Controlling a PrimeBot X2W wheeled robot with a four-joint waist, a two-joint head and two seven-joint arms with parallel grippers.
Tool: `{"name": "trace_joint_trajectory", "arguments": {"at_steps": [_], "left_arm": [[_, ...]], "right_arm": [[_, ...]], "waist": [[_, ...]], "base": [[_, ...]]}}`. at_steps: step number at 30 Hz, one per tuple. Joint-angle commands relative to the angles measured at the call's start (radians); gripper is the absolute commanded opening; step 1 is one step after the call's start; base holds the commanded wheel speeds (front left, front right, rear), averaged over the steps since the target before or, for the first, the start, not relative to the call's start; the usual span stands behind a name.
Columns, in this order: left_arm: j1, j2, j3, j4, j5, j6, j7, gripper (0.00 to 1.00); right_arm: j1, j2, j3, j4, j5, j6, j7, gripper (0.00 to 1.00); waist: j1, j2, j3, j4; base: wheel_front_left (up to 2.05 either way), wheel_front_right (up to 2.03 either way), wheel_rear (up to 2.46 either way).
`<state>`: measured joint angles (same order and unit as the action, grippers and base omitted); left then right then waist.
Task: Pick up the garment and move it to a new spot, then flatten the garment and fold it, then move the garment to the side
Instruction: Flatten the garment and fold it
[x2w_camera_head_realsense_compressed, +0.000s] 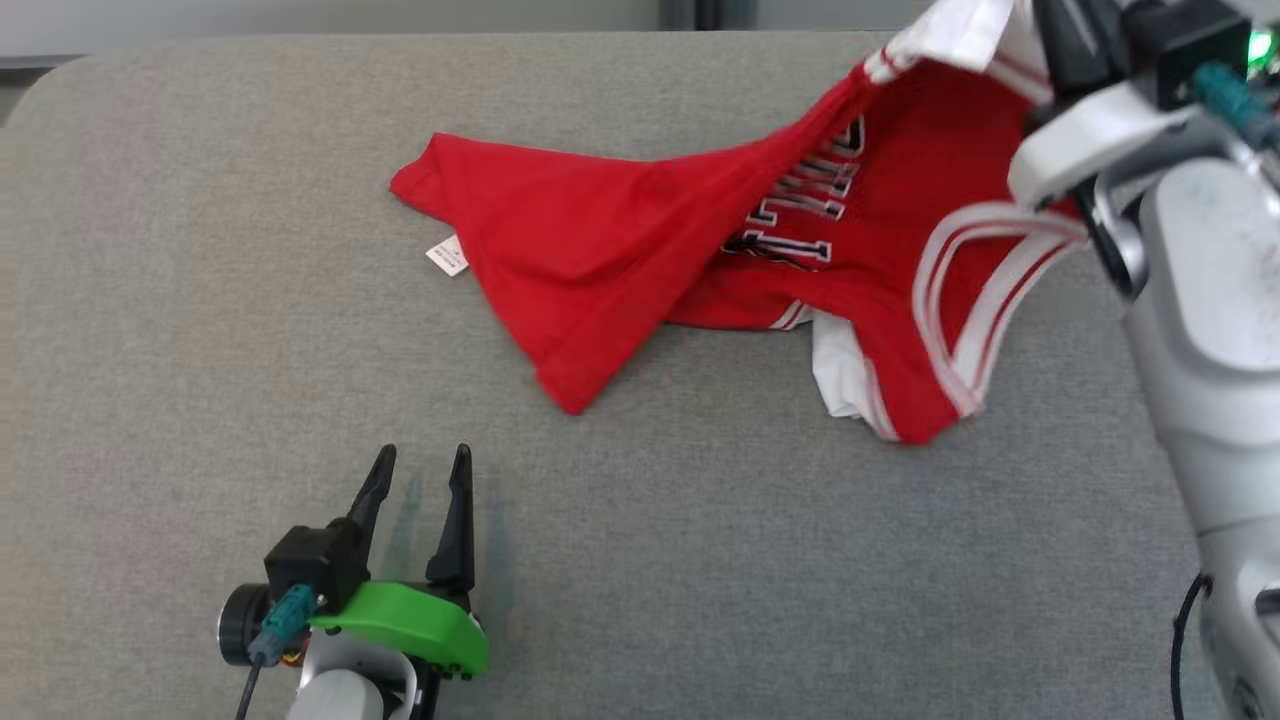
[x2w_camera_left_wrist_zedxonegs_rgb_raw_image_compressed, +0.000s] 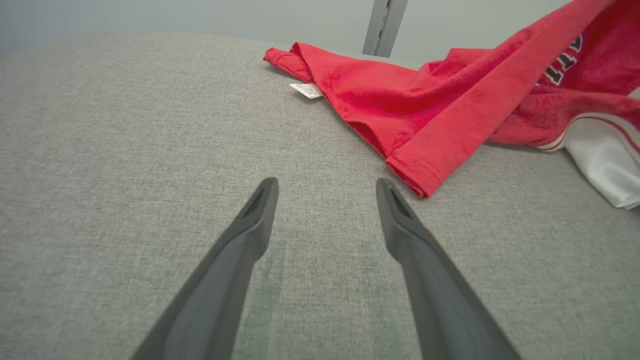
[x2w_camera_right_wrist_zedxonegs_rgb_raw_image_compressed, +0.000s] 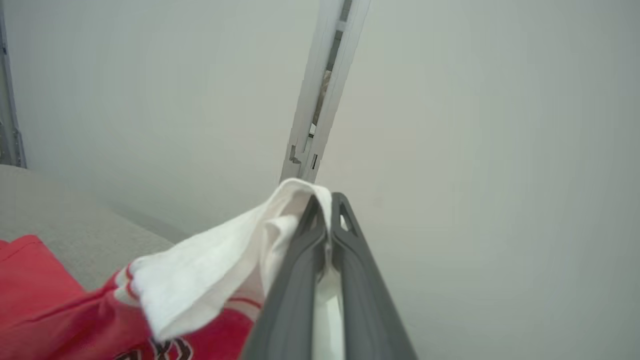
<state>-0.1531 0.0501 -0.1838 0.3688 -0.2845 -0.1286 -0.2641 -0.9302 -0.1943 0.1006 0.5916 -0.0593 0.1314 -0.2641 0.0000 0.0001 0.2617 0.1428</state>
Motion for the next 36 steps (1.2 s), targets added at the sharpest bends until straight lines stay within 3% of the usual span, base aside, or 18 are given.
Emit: {"name": "trace_joint_trajectory", "arguments": {"at_steps": [1,6,9,16,23,24,25,26,27,36], "left_arm": [[-0.001,0.002,-0.002,0.007,-0.002,-0.003,0.0,1.0],[0.024,0.002,-0.004,0.024,-0.001,-0.003,0.0,1.0],[0.038,0.002,0.009,0.031,0.004,-0.003,0.0,1.0],[0.068,0.002,0.019,0.035,0.021,-0.003,0.0,1.0],[0.069,0.002,0.016,0.018,0.037,-0.003,0.0,1.0],[0.069,0.002,0.011,0.016,0.038,-0.003,0.0,1.0],[0.068,0.002,0.009,0.014,0.04,-0.003,0.0,1.0],[0.066,0.002,0.007,0.011,0.041,-0.003,0.0,1.0],[0.065,0.003,0.006,0.011,0.04,-0.003,0.0,1.0],[0.005,0.002,-0.057,-0.009,0.027,-0.003,0.0,1.0]], "right_arm": [[-0.045,-0.017,0.011,0.007,-0.018,-0.002,0.0,0.0],[-0.19,-0.059,0.072,-0.001,-0.055,-0.002,0.0,0.0],[-0.183,-0.051,0.095,-0.017,-0.026,-0.002,0.0,0.0],[0.098,-0.047,0.137,-0.057,0.063,-0.002,0.0,0.0],[0.45,-0.036,0.081,-0.061,0.118,-0.002,0.0,0.0],[0.49,-0.027,0.071,-0.061,0.116,-0.002,0.0,0.05],[0.519,-0.019,0.063,-0.061,0.112,-0.002,0.0,0.24],[0.548,-0.01,0.05,-0.063,0.11,-0.002,0.0,0.53],[0.568,0.001,0.041,-0.066,0.11,-0.002,0.0,1.0],[0.653,0.093,-0.052,-0.135,0.094,-0.002,0.0,1.0]], "waist": [[0.0,-0.0001,-0.007,0.027],[0.0,-0.0001,-0.032,0.041],[0.0,-0.0001,-0.052,0.028],[0.0,-0.0001,-0.097,-0.038],[0.0,-0.0001,-0.112,-0.098],[0.0,-0.0001,-0.112,-0.106],[0.0,-0.0001,-0.112,-0.112],[0.0,-0.0001,-0.11,-0.118],[0.0,-0.0001,-0.109,-0.123],[0.0,-0.0001,-0.061,-0.161]], "base": [[0.0,0.0,0.0],[0.0,0.0,0.0],[0.0,0.0,0.0],[0.0,0.0,0.0],[0.0,0.0,0.0],[0.0,0.0,0.0],[0.0,0.0,0.0],[0.0,0.0,0.0],[0.0,0.0,0.0],[0.0,0.0,0.0]]}}
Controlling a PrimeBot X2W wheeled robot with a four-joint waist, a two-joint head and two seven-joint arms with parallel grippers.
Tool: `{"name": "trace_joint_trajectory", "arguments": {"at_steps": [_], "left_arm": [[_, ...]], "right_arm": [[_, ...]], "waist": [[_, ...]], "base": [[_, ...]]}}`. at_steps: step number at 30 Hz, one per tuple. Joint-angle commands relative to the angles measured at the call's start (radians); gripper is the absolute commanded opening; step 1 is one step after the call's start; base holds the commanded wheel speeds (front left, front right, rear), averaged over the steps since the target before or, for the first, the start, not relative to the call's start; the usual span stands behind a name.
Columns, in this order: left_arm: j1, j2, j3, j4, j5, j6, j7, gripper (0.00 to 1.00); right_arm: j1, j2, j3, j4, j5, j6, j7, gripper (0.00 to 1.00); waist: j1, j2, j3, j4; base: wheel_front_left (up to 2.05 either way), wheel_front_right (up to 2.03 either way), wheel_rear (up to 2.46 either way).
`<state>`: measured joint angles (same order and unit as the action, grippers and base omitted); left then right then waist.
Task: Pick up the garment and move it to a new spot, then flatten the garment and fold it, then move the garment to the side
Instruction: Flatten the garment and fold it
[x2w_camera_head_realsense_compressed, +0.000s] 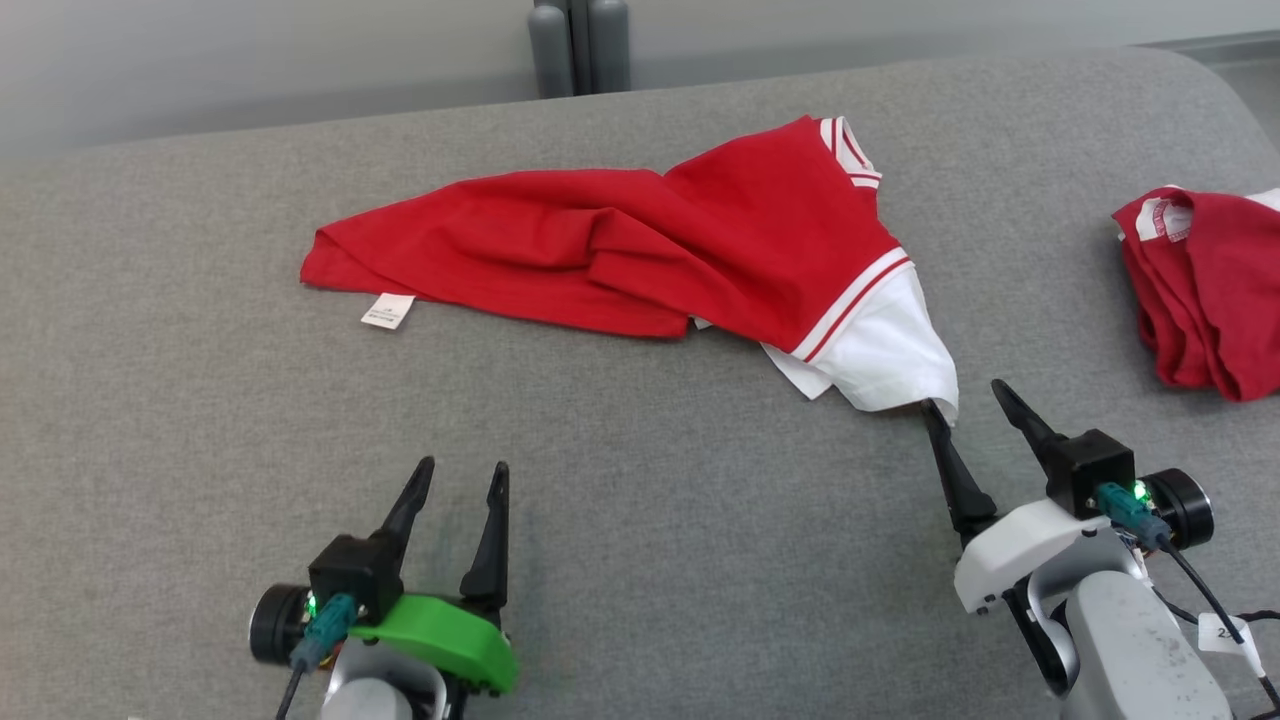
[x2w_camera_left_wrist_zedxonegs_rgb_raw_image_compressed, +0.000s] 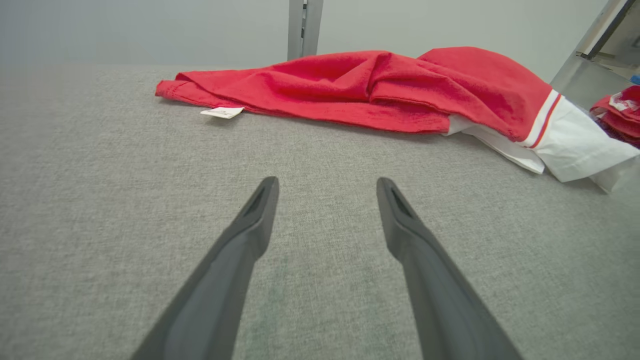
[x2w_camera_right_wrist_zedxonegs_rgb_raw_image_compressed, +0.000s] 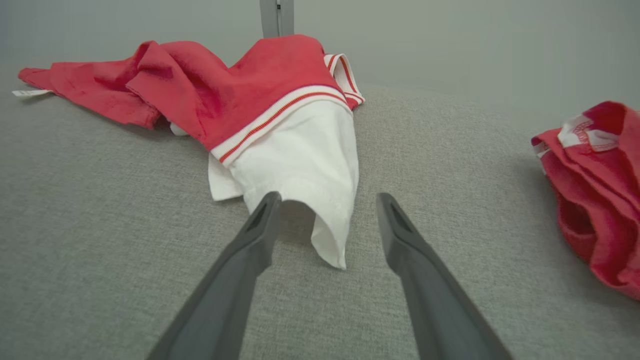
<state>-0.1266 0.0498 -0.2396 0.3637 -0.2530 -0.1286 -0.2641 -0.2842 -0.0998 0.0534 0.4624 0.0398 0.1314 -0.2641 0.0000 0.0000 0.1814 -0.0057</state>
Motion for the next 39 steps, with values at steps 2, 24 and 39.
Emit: {"name": "trace_joint_trajectory", "arguments": {"at_steps": [2,24,39], "left_arm": [[-0.058,0.003,-0.031,-0.004,-0.009,-0.003,0.0,1.0],[-0.504,0.077,-0.292,0.239,0.008,-0.003,0.0,1.0],[-0.518,0.055,-0.214,0.364,0.046,0.004,0.003,0.0]], "right_arm": [[-0.001,0.013,-0.021,-0.034,-0.007,-0.002,0.0,1.0],[-0.141,0.048,0.053,-0.199,0.091,-0.002,0.0,1.0],[-0.133,0.047,0.021,-0.198,0.106,-0.002,0.0,1.0]], "waist": [[0.0,0.0,0.045,-0.023],[0.0,0.0,0.295,-0.203],[0.0,0.0,0.276,-0.199]], "base": [[0.0,0.0,0.0],[0.0,0.0,0.0],[0.0,0.0,0.0]]}}
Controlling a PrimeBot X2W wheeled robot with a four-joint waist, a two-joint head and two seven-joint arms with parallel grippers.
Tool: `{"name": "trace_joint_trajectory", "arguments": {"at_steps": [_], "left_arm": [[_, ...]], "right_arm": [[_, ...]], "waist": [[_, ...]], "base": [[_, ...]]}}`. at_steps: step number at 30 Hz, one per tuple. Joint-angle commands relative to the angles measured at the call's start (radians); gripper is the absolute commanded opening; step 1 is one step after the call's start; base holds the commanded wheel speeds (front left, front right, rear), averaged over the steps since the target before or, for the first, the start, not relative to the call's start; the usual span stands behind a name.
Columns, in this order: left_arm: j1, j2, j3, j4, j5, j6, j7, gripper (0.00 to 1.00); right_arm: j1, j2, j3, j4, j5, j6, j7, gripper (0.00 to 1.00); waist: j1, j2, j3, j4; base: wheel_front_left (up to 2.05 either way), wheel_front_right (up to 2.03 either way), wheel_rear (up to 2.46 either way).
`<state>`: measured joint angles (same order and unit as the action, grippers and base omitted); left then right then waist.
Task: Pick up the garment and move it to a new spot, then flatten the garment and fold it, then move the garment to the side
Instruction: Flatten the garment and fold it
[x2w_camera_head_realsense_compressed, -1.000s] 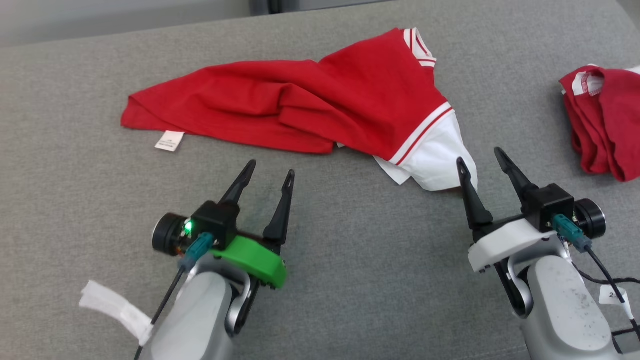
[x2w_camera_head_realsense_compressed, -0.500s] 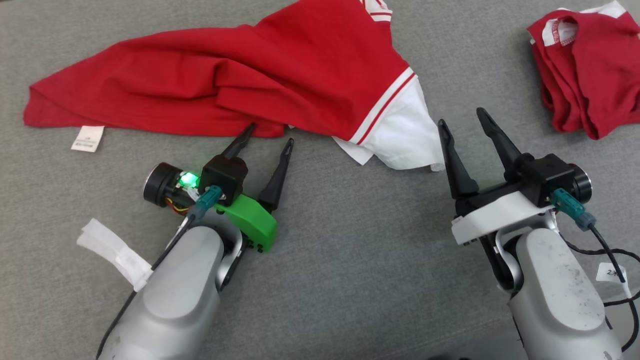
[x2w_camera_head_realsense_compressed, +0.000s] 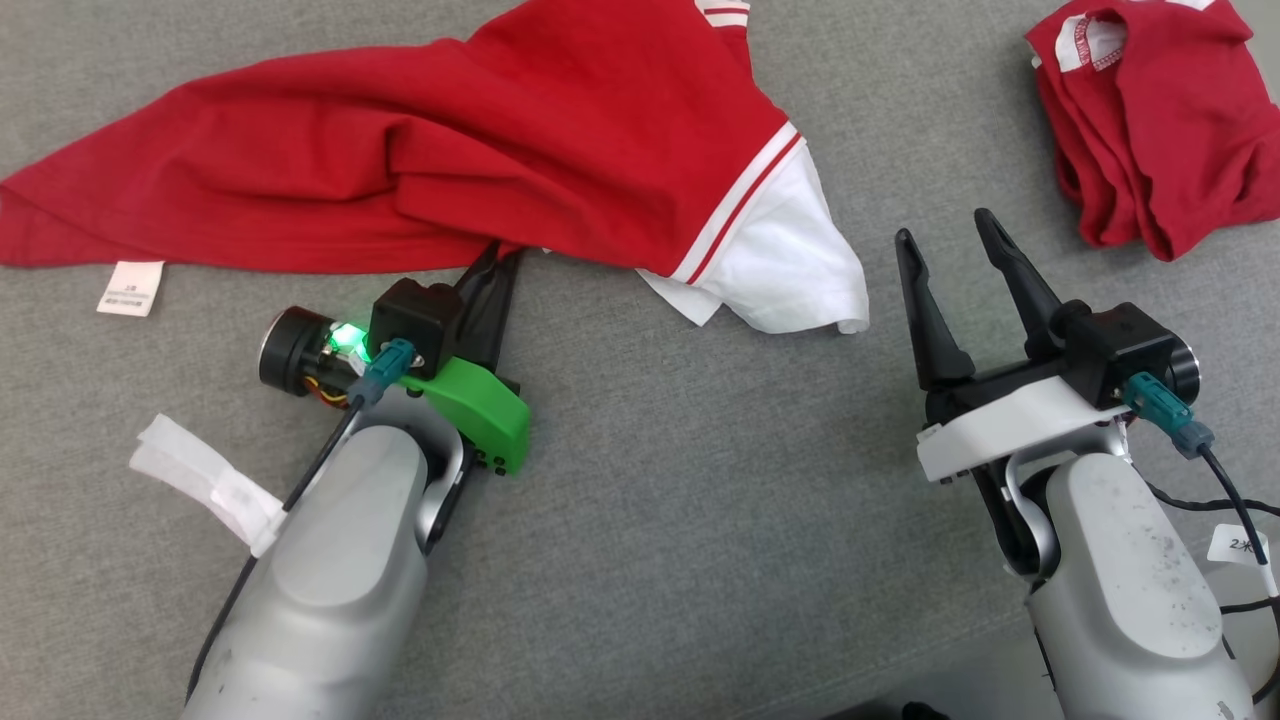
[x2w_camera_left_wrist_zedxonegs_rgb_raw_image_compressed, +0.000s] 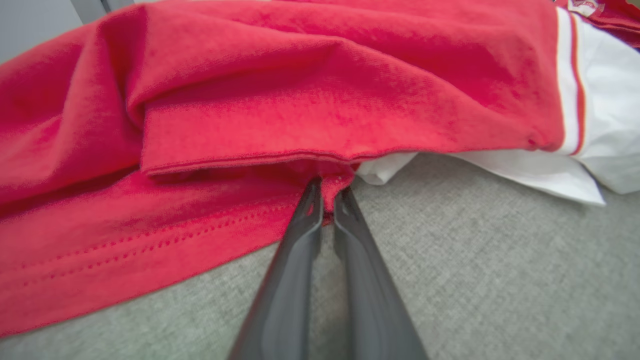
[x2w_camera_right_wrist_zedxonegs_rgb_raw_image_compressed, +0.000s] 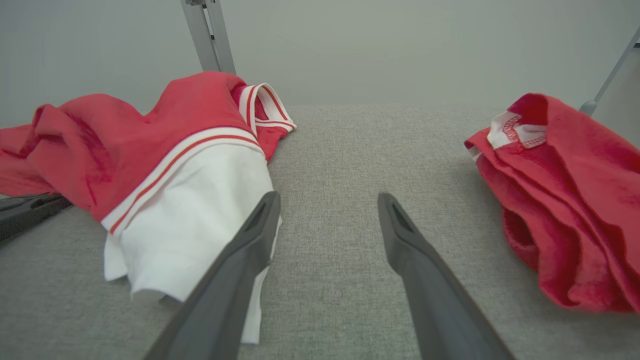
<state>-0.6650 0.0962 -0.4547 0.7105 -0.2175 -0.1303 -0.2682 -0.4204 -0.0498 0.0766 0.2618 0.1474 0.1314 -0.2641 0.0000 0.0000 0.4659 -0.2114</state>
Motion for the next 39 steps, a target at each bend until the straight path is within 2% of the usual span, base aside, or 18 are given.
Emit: {"name": "trace_joint_trajectory", "arguments": {"at_steps": [1,10,17,26,27,28,29,30,33,39], "left_arm": [[0.032,0.005,0.004,0.013,0.012,0.005,0.007,0.0],[0.154,-0.017,0.087,-0.089,0.007,0.005,0.005,0.0],[0.299,-0.02,0.208,-0.201,0.019,0.023,0.005,0.0],[0.461,0.015,0.404,-0.287,0.06,0.065,0.005,0.0],[0.475,0.014,0.422,-0.288,0.066,0.069,0.005,0.05],[0.484,0.015,0.436,-0.287,0.073,0.072,0.005,0.27],[0.497,0.015,0.45,-0.279,0.079,0.075,0.005,0.89],[0.506,0.014,0.463,-0.271,0.083,0.079,0.005,1.0],[0.533,0.0,0.517,-0.256,0.092,0.097,0.005,1.0],[0.567,-0.021,0.549,-0.284,0.114,0.087,0.005,1.0]], "right_arm": [[0.005,-0.003,-0.005,0.004,-0.003,-0.002,0.0,1.0],[0.047,-0.003,-0.047,0.034,-0.016,-0.002,0.0,1.0],[0.109,-0.003,-0.063,0.07,-0.003,-0.002,0.0,1.0],[0.171,-0.003,-0.036,0.098,0.031,-0.002,0.0,1.0],[0.176,-0.003,-0.032,0.1,0.035,-0.002,0.0,1.0],[0.179,-0.003,-0.029,0.101,0.036,-0.002,0.0,1.0],[0.184,-0.003,-0.026,0.103,0.039,-0.002,0.0,1.0],[0.187,-0.003,-0.024,0.105,0.04,-0.002,0.0,1.0],[0.201,-0.003,-0.016,0.113,0.046,-0.002,0.0,1.0],[0.221,-0.003,-0.013,0.125,0.05,-0.002,0.0,1.0]], "waist": [[0.0,0.0,-0.017,0.012],[0.0,0.0,-0.139,0.103],[0.0,0.0,-0.245,0.197],[0.0,0.0,-0.314,0.219],[0.0,0.0,-0.318,0.217],[0.0,0.0,-0.322,0.215],[0.0,0.0,-0.326,0.213],[0.0,0.0,-0.329,0.212],[0.0,0.0,-0.346,0.206],[0.0,0.0,-0.377,0.205]], "base": [[0.0,0.0,0.0],[0.0,0.0,0.0],[0.0,0.0,0.0],[0.0,0.0,0.0],[0.0,0.0,0.0],[0.0,0.0,0.0],[0.0,0.0,0.0],[0.0,0.0,0.0],[0.0,0.0,0.0],[0.0,0.0,0.0]]}}
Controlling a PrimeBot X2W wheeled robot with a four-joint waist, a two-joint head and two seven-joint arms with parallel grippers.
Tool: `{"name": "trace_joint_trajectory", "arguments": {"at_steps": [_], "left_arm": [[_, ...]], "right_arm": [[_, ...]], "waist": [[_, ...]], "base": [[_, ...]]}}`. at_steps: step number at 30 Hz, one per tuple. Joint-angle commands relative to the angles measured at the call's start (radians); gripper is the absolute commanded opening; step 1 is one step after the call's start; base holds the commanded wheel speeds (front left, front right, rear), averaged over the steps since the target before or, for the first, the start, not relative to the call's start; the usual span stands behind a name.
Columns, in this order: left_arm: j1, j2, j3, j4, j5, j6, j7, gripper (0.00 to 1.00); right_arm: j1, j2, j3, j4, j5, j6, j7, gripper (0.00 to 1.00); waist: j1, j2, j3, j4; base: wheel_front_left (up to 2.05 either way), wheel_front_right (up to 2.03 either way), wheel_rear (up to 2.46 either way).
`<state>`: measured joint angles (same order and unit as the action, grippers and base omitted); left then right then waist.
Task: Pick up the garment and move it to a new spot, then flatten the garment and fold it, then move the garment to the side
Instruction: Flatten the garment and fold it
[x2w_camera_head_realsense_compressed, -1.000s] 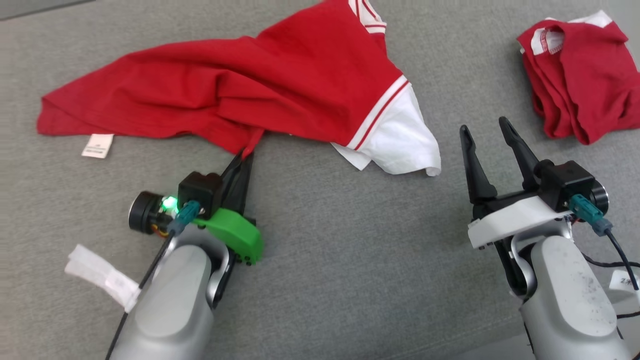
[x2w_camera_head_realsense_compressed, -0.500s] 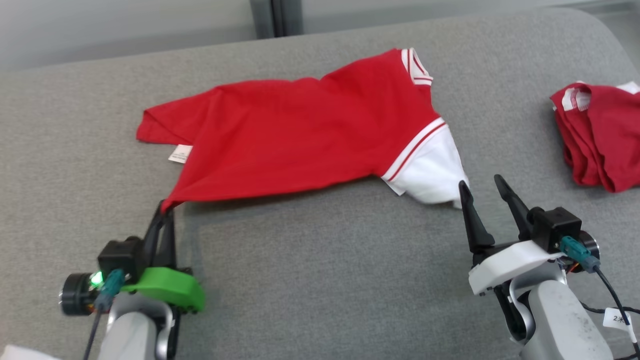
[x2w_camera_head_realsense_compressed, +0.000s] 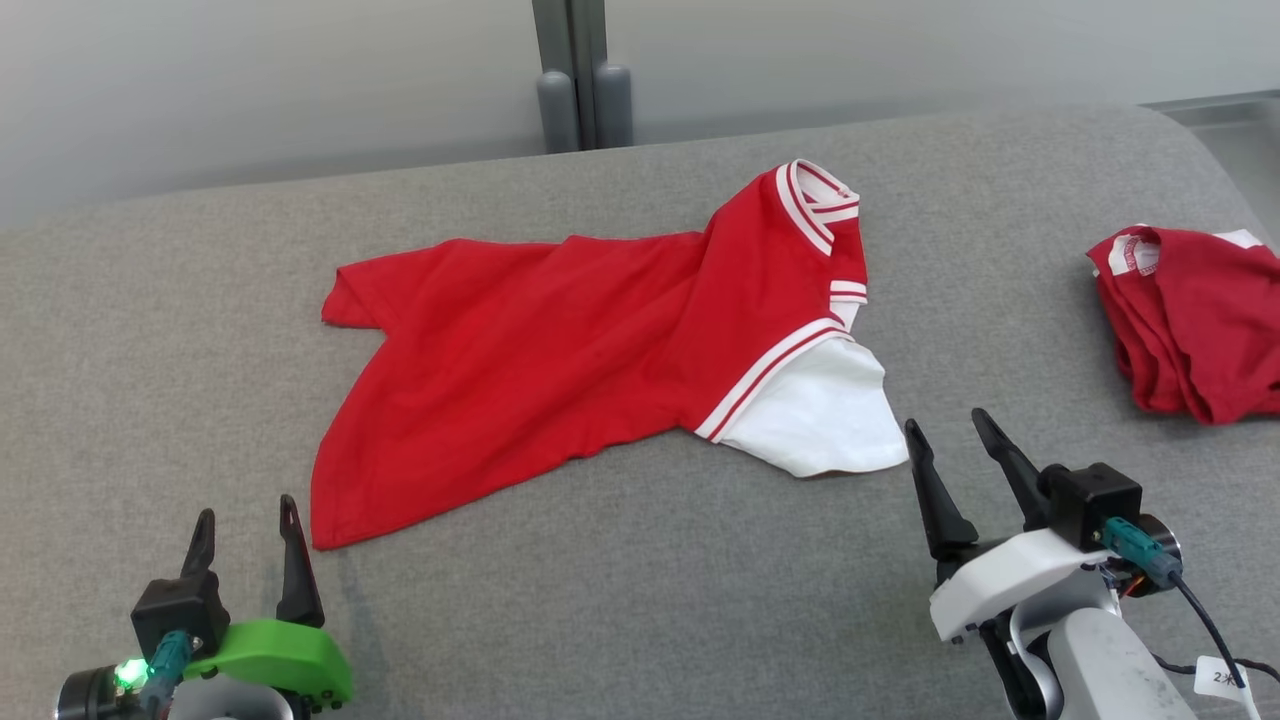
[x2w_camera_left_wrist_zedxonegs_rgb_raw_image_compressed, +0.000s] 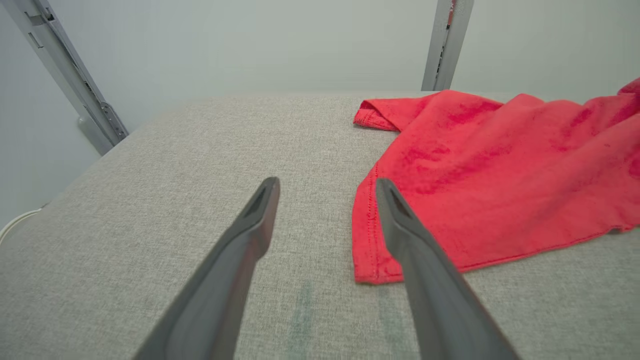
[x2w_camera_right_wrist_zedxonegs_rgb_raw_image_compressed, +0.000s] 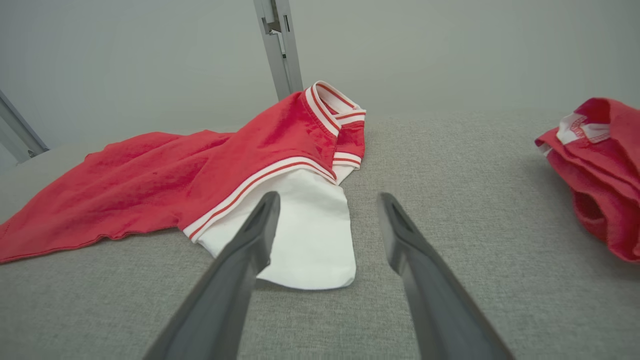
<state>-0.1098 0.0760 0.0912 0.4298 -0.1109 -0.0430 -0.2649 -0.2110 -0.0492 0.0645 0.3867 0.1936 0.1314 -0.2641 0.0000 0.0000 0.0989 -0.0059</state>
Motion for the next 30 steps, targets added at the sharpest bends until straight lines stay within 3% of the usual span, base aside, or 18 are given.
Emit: {"name": "trace_joint_trajectory", "arguments": {"at_steps": [1,13,30], "left_arm": [[0.017,-0.005,0.004,-0.008,0.01,-0.001,0.001,1.0],[0.042,-0.022,-0.018,0.019,0.009,-0.018,0.001,1.0],[-0.133,-0.024,-0.007,0.145,-0.005,-0.056,0.001,1.0]], "right_arm": [[0.016,-0.004,-0.002,0.003,0.005,-0.002,0.0,1.0],[0.039,-0.004,0.005,0.025,0.012,-0.002,0.0,1.0],[-0.107,-0.004,0.006,0.069,0.014,-0.002,0.0,1.0]], "waist": [[0.0,0.0,-0.016,0.0],[0.0,0.0,-0.029,-0.01],[0.0,0.0,0.178,-0.002]], "base": [[0.0,0.0,0.0],[0.0,0.0,0.0],[0.0,0.0,0.0]]}}
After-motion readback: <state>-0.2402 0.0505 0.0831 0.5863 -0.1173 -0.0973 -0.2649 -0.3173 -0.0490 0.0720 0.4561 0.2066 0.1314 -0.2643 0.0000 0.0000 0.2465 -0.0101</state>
